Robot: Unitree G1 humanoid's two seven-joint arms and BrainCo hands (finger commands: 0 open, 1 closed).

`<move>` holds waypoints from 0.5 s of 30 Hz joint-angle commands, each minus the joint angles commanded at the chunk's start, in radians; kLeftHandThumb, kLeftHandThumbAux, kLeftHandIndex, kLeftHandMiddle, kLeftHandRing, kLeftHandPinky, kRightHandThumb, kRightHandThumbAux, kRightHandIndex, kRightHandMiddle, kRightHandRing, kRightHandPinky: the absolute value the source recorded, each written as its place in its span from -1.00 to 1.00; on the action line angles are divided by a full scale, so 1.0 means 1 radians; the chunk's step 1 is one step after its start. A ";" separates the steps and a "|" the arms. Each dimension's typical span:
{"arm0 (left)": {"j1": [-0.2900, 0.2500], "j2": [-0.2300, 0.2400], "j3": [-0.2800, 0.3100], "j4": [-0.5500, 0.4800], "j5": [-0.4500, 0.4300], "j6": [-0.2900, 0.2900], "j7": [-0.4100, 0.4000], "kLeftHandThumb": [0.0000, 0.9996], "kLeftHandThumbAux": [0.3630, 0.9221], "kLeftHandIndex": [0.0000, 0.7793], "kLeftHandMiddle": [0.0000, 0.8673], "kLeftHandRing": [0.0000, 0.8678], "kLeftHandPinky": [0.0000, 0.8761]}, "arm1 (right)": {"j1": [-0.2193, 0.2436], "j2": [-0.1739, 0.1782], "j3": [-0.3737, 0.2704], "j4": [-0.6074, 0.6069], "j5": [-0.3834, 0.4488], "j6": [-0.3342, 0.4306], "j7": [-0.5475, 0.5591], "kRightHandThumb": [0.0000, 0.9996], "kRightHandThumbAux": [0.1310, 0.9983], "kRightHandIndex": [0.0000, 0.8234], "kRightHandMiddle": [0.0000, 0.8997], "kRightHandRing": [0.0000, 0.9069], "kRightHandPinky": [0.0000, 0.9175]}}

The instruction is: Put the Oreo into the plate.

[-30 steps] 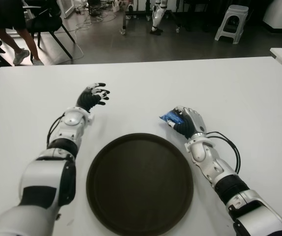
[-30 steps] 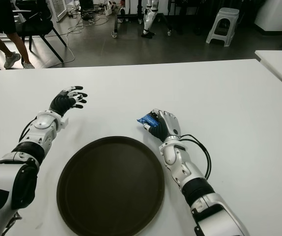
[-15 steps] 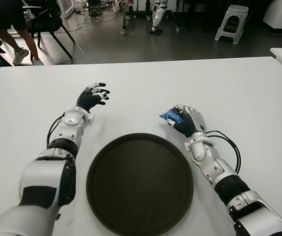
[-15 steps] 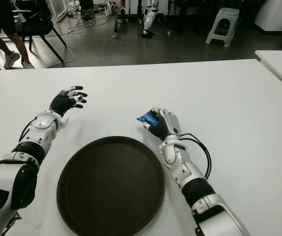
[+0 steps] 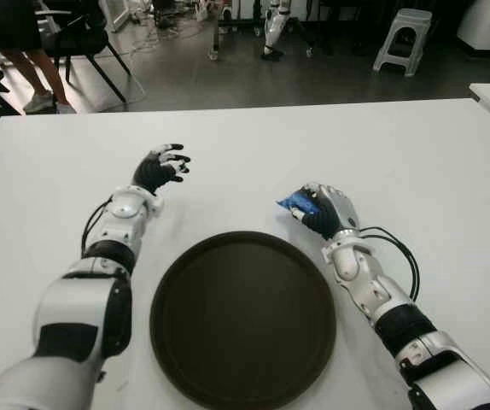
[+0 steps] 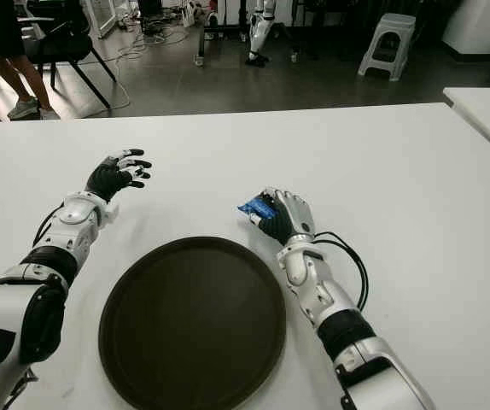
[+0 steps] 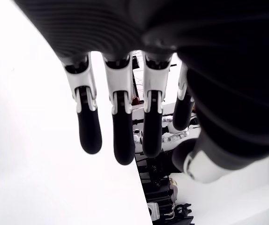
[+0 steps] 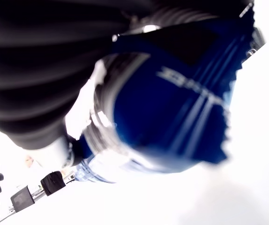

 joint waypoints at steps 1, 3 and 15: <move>0.000 0.000 0.000 0.000 0.000 0.000 0.000 -0.79 0.31 -0.42 -0.22 -0.19 -0.14 | -0.002 0.000 -0.002 0.000 0.002 -0.006 -0.003 0.70 0.25 -0.02 0.26 0.59 0.41; 0.000 -0.001 0.000 0.001 0.000 0.000 0.001 -0.77 0.29 -0.42 -0.23 -0.20 -0.15 | -0.005 0.000 -0.008 -0.012 0.007 -0.012 -0.002 0.70 0.25 -0.02 0.24 0.62 0.52; 0.000 -0.003 -0.002 0.001 0.004 -0.003 0.007 -0.79 0.22 -0.45 -0.24 -0.21 -0.16 | -0.082 0.016 -0.061 -0.121 0.056 0.024 0.066 0.70 0.25 -0.02 0.20 0.78 0.78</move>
